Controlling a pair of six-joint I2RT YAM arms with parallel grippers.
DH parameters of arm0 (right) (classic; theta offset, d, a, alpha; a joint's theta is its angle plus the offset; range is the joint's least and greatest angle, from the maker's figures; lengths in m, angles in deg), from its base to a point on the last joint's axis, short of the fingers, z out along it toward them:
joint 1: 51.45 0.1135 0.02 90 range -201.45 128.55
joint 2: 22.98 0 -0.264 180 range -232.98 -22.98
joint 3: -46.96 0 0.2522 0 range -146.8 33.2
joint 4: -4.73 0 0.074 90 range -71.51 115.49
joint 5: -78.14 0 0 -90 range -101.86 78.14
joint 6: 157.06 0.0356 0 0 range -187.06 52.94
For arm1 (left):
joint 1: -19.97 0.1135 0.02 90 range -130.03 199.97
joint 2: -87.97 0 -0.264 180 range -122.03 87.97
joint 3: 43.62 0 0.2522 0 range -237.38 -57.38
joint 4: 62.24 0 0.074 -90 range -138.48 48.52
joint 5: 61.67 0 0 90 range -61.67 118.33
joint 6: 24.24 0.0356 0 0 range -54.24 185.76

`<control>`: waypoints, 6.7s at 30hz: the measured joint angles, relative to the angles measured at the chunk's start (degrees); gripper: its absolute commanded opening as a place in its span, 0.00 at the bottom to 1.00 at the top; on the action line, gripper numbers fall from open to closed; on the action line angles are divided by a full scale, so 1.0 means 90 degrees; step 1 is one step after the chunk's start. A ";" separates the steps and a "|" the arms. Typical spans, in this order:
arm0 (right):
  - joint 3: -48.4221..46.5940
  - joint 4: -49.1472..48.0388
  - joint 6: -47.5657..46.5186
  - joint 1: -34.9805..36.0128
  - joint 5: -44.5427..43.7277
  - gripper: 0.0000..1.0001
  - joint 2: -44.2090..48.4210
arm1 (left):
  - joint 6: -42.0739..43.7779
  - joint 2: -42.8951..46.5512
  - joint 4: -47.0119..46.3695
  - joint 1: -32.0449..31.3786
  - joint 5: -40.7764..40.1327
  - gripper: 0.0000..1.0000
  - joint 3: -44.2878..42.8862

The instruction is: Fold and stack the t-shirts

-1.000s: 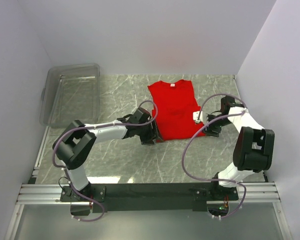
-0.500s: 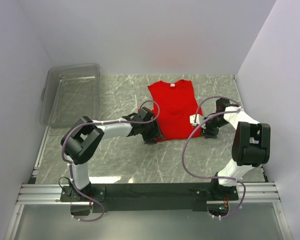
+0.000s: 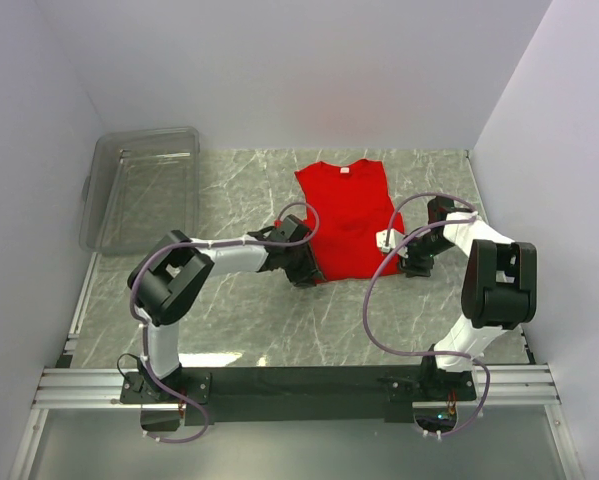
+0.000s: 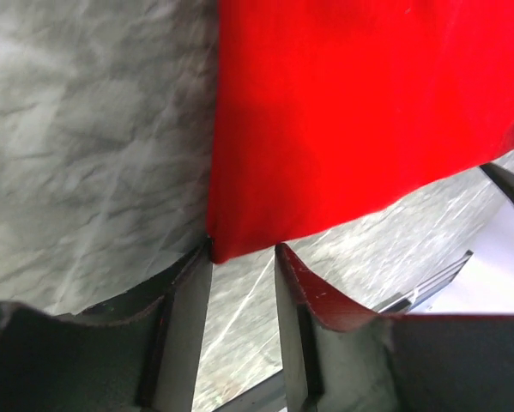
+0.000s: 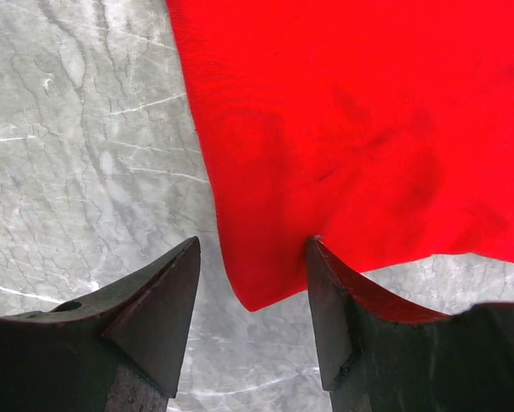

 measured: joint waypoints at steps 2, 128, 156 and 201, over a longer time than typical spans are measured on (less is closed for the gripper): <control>0.0000 0.0000 -0.0029 0.0000 0.0015 0.59 0.0000 | -0.0034 -0.0073 -0.0024 0.0000 -0.0007 0.40 -0.0083; -0.5362 0.1943 0.3922 0.0704 0.1532 0.12 -0.3053 | 0.2147 0.0170 0.0758 0.2183 0.0777 0.01 -0.0996; -0.4583 0.0389 0.6460 0.1059 0.1838 0.01 -0.2319 | 0.2033 0.0833 -0.0860 0.2263 0.1144 0.19 -0.0546; -0.5059 -0.0279 0.8386 0.0661 0.0204 0.00 -0.3500 | 0.2557 -0.0872 -0.0175 0.2448 0.0189 0.49 -0.1632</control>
